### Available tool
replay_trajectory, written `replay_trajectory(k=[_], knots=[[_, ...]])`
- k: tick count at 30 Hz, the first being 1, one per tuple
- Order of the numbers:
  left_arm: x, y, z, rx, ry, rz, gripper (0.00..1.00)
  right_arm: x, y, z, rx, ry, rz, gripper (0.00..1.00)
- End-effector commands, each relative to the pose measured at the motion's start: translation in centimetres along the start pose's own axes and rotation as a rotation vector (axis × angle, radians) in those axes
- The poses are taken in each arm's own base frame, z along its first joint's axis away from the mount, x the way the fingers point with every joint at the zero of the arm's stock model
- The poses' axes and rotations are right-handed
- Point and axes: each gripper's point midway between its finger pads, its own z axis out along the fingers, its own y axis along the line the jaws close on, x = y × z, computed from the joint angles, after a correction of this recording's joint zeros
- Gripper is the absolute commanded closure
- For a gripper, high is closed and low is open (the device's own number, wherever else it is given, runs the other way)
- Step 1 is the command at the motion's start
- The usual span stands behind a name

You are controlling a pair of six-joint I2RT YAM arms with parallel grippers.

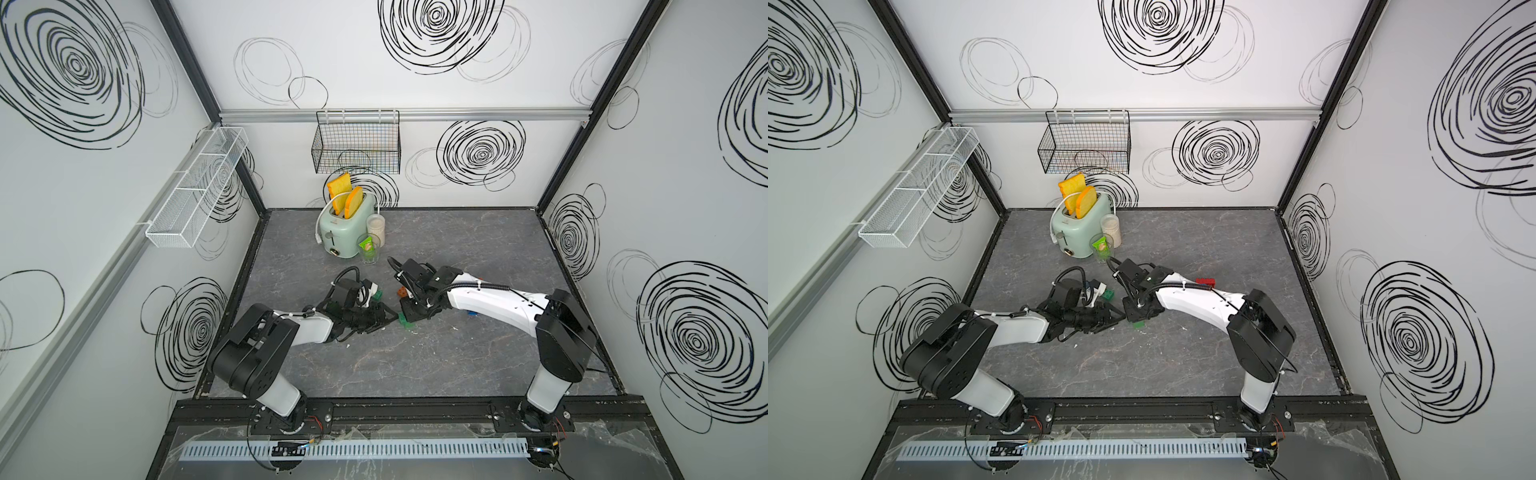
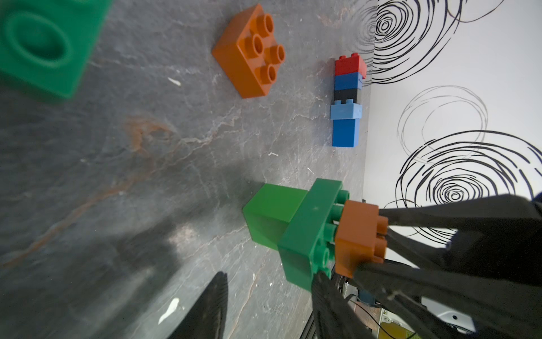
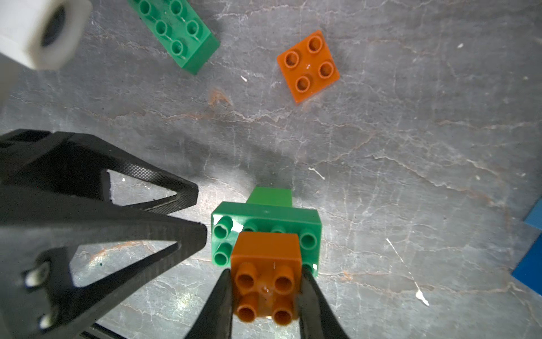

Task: Assemble the letter f with lego
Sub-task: Assemble the lego brick with the lego brick.

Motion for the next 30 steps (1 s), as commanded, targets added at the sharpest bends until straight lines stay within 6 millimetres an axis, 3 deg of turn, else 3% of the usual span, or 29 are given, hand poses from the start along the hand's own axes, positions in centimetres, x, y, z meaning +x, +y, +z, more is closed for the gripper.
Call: replay_trajectory(k=[1, 16, 30], knots=[[-0.7, -0.4, 0.0, 0.025, -0.015, 0.008, 0.49, 0.2, -0.6, 1.0, 0.028, 0.025, -0.011, 0.70], [-0.9, -0.4, -0.1, 0.029, -0.019, 0.004, 0.49, 1.4, -1.7, 2.1, 0.076, 0.067, -0.047, 0.71], [-1.3, -0.5, -0.5, 0.025, -0.034, 0.015, 0.50, 3.8, -3.3, 4.7, 0.138, 0.156, -0.109, 0.71]])
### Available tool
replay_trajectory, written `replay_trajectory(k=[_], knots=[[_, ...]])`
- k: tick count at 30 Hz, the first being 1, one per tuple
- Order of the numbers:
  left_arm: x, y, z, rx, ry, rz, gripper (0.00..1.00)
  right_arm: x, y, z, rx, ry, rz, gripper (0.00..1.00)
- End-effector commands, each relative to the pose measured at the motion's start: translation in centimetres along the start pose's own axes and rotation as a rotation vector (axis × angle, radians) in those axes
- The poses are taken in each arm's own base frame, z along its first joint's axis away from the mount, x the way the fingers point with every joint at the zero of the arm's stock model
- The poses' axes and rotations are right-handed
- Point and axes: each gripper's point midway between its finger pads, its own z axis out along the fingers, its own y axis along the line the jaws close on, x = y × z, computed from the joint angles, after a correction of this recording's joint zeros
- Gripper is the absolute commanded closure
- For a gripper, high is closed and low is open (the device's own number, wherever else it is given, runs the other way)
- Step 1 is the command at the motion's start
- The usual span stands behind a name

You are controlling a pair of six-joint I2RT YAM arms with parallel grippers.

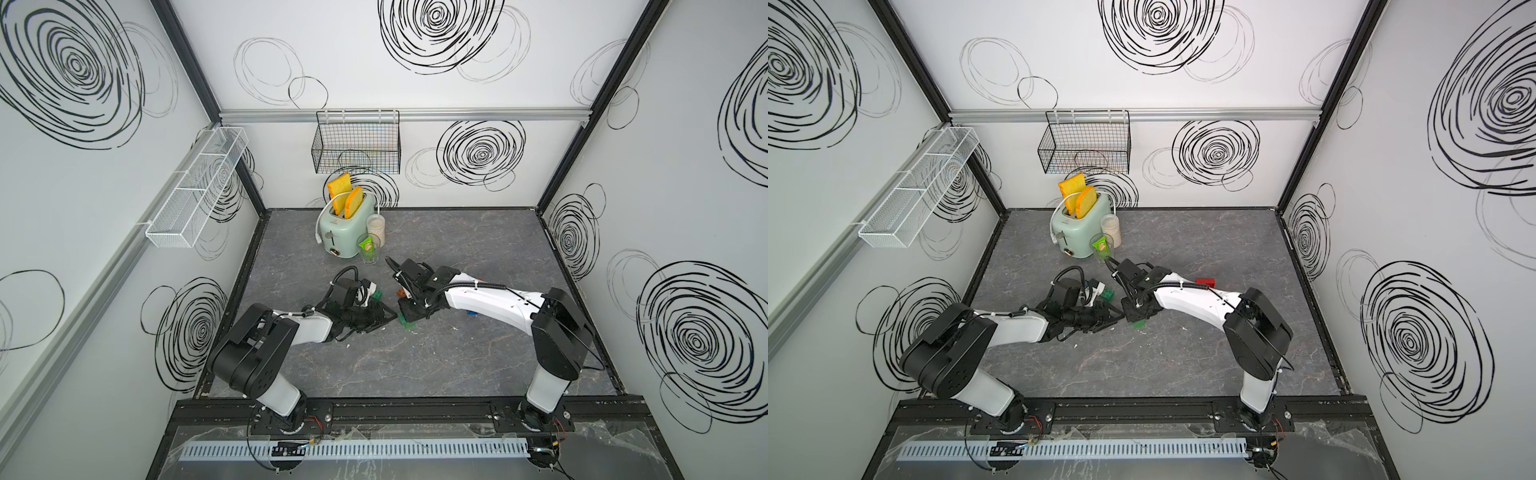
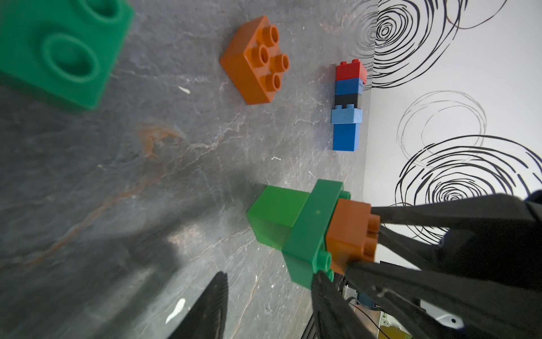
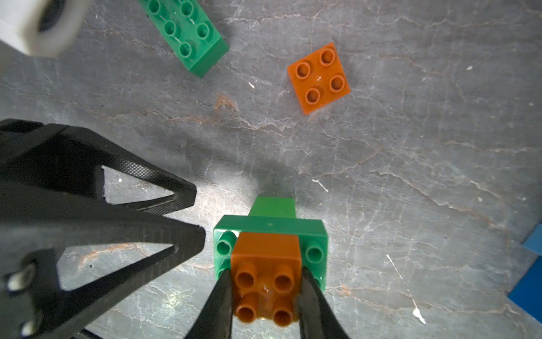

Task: Assemble the letter f with lego
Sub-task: Assemble the lego brick with the lego brick.

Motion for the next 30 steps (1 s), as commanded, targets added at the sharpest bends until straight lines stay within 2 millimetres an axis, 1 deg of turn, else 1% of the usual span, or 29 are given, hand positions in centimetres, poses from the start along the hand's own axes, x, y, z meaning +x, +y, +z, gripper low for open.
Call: replay_trajectory(k=[1, 8, 14, 16, 18, 20, 22, 24, 26, 27, 30], knots=[[-0.9, -0.7, -0.3, 0.023, -0.023, 0.023, 0.49, 4.5, -3.0, 4.0, 0.127, 0.169, -0.041, 0.71], [-1.3, -0.8, -0.8, 0.005, -0.038, 0.042, 0.50, 5.9, -3.1, 5.2, 0.145, 0.210, -0.072, 0.71], [-1.7, -1.4, -1.6, -0.024, -0.054, 0.088, 0.48, 7.9, -3.2, 6.3, 0.145, 0.243, -0.062, 0.72], [-1.8, -1.4, -2.0, -0.044, -0.059, 0.099, 0.47, 8.0, -3.1, 6.3, 0.146, 0.241, -0.056, 0.72], [-1.8, -1.3, -2.5, -0.066, -0.067, 0.100, 0.44, 7.5, -3.0, 5.7, 0.154, 0.220, -0.039, 0.72], [-1.9, -1.1, -3.1, -0.103, -0.075, 0.108, 0.39, 6.7, -3.1, 4.8, 0.169, 0.195, -0.020, 0.72], [-2.1, -1.0, -4.0, -0.152, -0.095, 0.126, 0.28, 5.9, -3.4, 4.0, 0.197, 0.178, 0.013, 0.72], [-2.3, -1.5, -5.0, -0.172, -0.113, 0.147, 0.14, 5.2, -3.8, 3.4, 0.220, 0.177, 0.055, 0.71], [-2.2, -2.3, -5.7, -0.153, -0.118, 0.152, 0.05, 4.6, -4.1, 2.9, 0.238, 0.169, 0.091, 0.71], [-2.1, -2.7, -5.9, -0.140, -0.120, 0.155, 0.02, 4.4, -4.3, 2.6, 0.246, 0.166, 0.113, 0.71], [-2.0, -2.8, -6.4, -0.135, -0.125, 0.157, 0.01, 3.6, -4.8, 1.8, 0.259, 0.151, 0.176, 0.71]])
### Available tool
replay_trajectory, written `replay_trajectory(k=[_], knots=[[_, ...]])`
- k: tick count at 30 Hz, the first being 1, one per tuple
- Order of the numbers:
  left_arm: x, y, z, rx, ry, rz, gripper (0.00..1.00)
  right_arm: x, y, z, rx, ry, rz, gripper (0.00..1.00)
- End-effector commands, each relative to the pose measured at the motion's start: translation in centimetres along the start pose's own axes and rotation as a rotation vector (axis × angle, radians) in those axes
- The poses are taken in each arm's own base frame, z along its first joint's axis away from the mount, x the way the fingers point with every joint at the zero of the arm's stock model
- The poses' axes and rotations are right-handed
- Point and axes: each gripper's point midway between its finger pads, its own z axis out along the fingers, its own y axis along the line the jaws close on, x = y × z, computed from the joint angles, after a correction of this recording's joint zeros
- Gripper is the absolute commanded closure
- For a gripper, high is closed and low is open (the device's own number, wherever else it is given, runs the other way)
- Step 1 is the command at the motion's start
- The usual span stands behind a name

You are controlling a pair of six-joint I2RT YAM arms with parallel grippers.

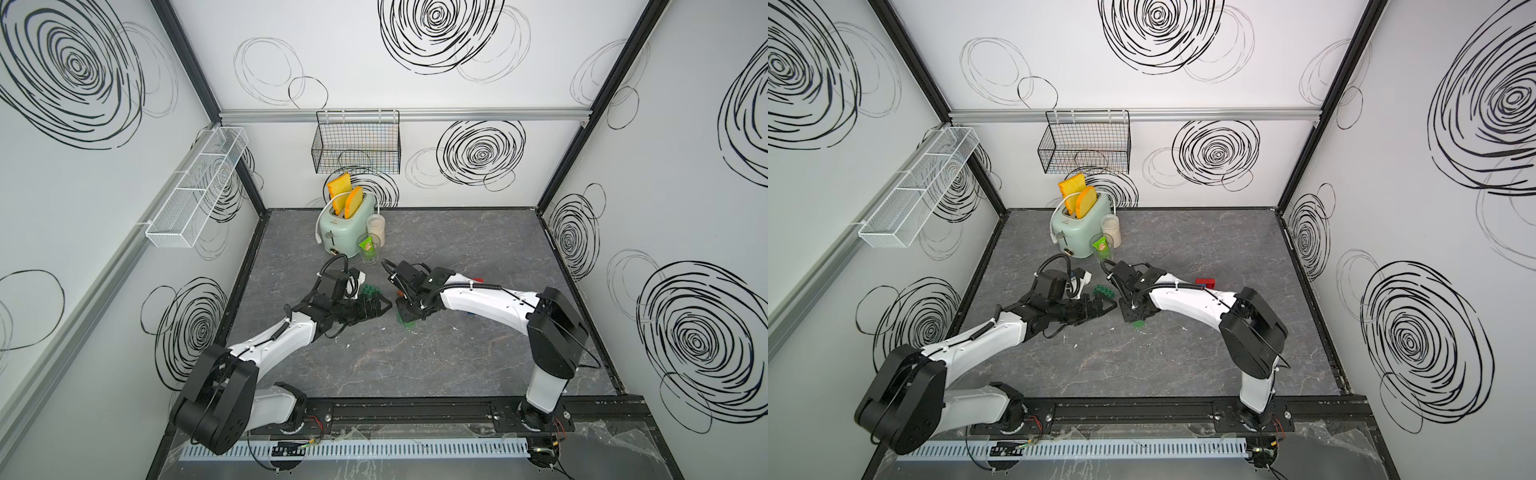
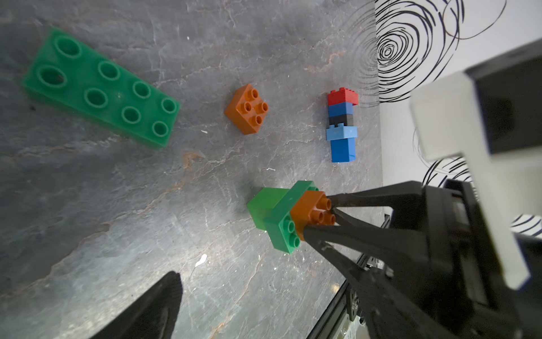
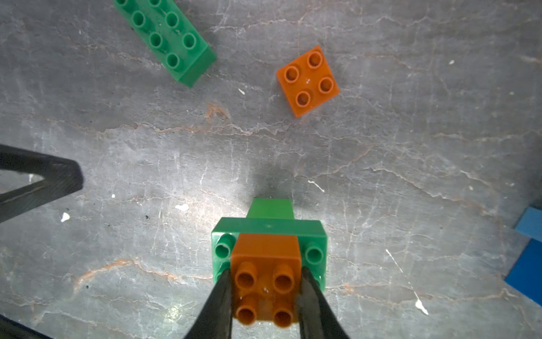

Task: Assemble the letter f with lego
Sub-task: Assemble the lego brick with the lego brick.

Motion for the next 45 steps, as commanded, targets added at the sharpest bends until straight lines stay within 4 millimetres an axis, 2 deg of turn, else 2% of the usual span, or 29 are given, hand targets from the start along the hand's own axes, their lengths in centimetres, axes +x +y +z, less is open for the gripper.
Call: replay_trajectory(k=[1, 8, 12, 23, 36, 45], knots=[[-0.3, 0.2, -0.6, -0.022, -0.006, 0.016, 0.01, 3.1, -5.1, 1.8, 0.207, 0.144, 0.095, 0.70], [0.6, 2.5, -0.2, -0.058, 0.011, -0.028, 0.02, 2.0, -5.1, 0.8, 0.203, 0.121, 0.164, 0.69], [0.6, 2.9, -0.2, -0.067, 0.009, -0.032, 0.02, 1.7, -4.6, 0.7, 0.192, 0.117, 0.164, 0.67], [0.8, 3.6, 0.2, -0.079, 0.020, -0.051, 0.03, -0.3, -3.5, -1.4, 0.124, 0.072, 0.192, 0.64], [0.7, 4.2, 0.2, -0.086, 0.019, -0.069, 0.03, 0.3, -3.1, -0.5, 0.070, 0.092, 0.210, 0.63], [0.7, 4.4, 0.4, -0.088, 0.021, -0.078, 0.03, 0.6, -3.2, -0.5, 0.064, 0.089, 0.212, 0.58]])
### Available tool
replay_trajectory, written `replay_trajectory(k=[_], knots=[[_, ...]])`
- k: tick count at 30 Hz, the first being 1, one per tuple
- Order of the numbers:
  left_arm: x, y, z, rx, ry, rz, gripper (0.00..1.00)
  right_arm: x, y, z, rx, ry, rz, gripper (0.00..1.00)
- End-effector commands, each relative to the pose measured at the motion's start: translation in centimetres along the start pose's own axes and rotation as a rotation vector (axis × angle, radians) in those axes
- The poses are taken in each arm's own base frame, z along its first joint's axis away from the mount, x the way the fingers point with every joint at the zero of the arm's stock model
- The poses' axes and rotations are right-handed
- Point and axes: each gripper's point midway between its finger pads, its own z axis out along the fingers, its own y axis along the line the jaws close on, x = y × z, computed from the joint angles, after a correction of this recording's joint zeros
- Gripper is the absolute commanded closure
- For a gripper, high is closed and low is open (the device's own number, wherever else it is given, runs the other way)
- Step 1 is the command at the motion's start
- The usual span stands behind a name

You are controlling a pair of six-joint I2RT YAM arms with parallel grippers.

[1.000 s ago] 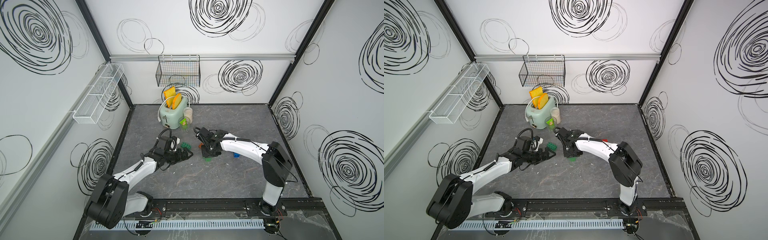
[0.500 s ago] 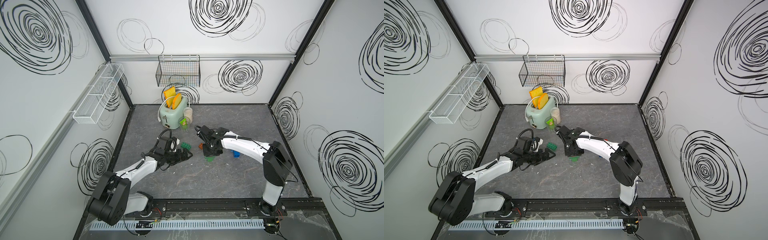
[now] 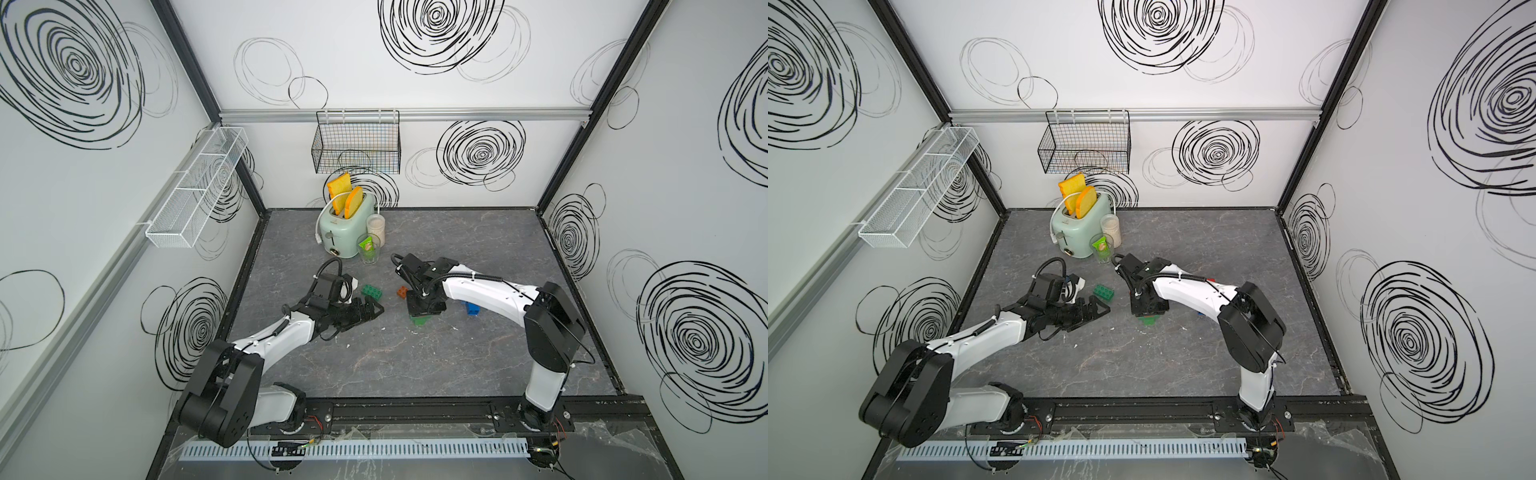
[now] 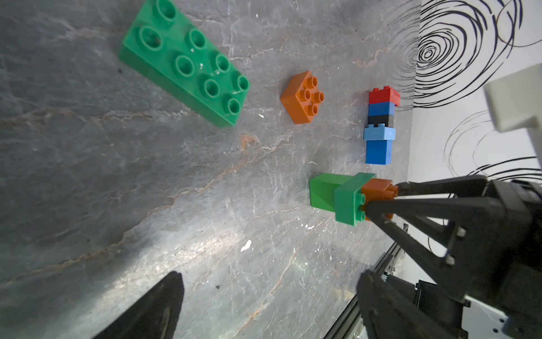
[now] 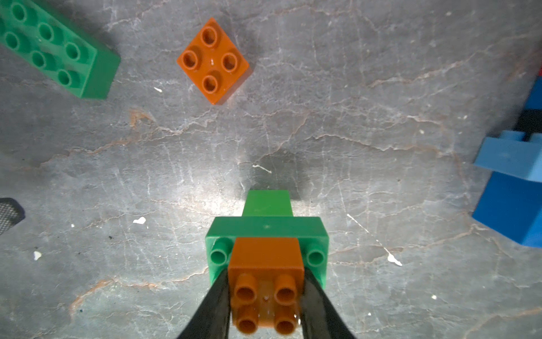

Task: Assemble the letter f with lego
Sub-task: Assemble the lego brick with the lego brick, then pick up the lego brick from the center of the board.

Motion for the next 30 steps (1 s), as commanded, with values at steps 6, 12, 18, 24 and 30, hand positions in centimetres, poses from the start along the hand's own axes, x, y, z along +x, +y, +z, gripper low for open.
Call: replay_trajectory(k=[6, 12, 18, 24, 30], knots=[[-0.2, 0.5, 0.2, 0.000, -0.009, 0.002, 0.03, -0.5, -0.2, -1.2, 0.005, -0.023, 0.017, 0.51], [-0.3, 0.5, 0.3, 0.000, -0.007, 0.001, 0.03, -1.9, 0.4, -2.7, -0.014, -0.061, 0.003, 0.47], [-0.3, 0.7, 0.3, -0.006, -0.008, -0.006, 0.04, -3.1, 1.1, -3.4, -0.037, -0.090, -0.010, 0.43], [-0.5, 1.3, 0.3, -0.012, -0.012, -0.030, 0.04, -5.4, 1.6, -1.6, -0.069, -0.047, 0.034, 0.36], [-0.7, 1.8, 0.4, -0.019, -0.014, -0.048, 0.04, -7.0, 3.0, 1.5, -0.135, 0.051, 0.077, 0.34]])
